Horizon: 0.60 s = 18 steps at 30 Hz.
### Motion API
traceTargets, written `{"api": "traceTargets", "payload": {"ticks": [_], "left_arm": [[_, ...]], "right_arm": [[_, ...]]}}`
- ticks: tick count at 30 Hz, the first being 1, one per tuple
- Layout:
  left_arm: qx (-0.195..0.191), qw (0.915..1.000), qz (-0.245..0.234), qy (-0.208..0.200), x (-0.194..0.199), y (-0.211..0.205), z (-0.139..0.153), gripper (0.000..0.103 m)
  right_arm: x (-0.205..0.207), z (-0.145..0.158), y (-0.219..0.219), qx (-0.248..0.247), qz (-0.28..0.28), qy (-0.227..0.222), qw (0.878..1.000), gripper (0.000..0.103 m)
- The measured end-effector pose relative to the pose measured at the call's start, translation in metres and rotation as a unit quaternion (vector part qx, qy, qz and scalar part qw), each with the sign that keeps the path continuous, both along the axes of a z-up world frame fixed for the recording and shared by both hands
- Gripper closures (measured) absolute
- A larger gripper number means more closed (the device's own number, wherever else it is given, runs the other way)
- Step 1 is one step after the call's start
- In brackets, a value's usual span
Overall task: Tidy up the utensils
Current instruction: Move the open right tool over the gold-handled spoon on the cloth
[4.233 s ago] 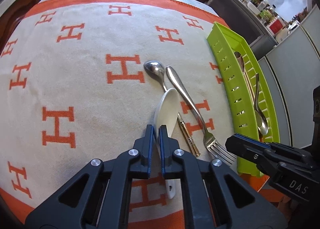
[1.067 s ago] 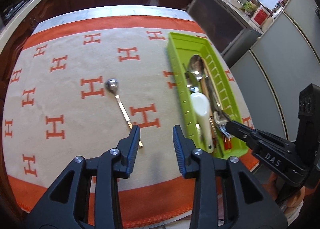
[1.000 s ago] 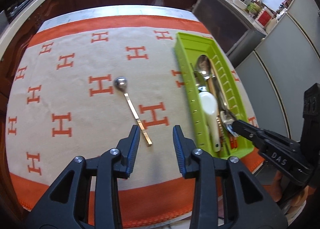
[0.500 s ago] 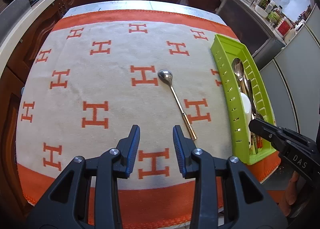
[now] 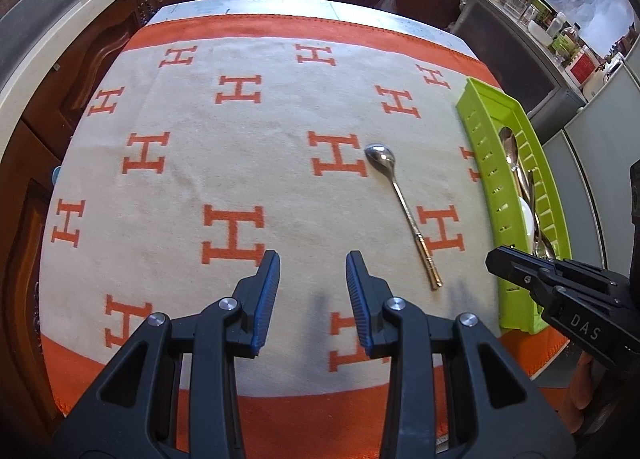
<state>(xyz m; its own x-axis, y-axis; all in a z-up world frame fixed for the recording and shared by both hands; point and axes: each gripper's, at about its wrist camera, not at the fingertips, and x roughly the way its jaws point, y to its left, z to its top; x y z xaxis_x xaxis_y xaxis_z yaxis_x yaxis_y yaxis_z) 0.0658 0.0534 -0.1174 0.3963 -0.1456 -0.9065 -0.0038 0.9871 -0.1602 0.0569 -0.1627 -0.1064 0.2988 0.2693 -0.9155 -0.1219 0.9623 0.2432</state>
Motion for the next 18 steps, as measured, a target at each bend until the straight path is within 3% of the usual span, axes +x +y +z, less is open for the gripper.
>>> {"api": "traceTargets", "payload": {"ticks": [3, 18], "left_arm": [[-0.006, 0.9999, 0.007, 0.008, 0.004, 0.009, -0.006, 0.072], [-0.023, 0.9991, 0.034, 0.011, 0.018, 0.036, -0.018, 0.064]], "right_arm": [[0.006, -0.003, 0.007, 0.0, 0.005, 0.001, 1.0, 0.087], [0.055, -0.027, 0.05, -0.036, 0.038, -0.026, 0.998, 0.086]]}}
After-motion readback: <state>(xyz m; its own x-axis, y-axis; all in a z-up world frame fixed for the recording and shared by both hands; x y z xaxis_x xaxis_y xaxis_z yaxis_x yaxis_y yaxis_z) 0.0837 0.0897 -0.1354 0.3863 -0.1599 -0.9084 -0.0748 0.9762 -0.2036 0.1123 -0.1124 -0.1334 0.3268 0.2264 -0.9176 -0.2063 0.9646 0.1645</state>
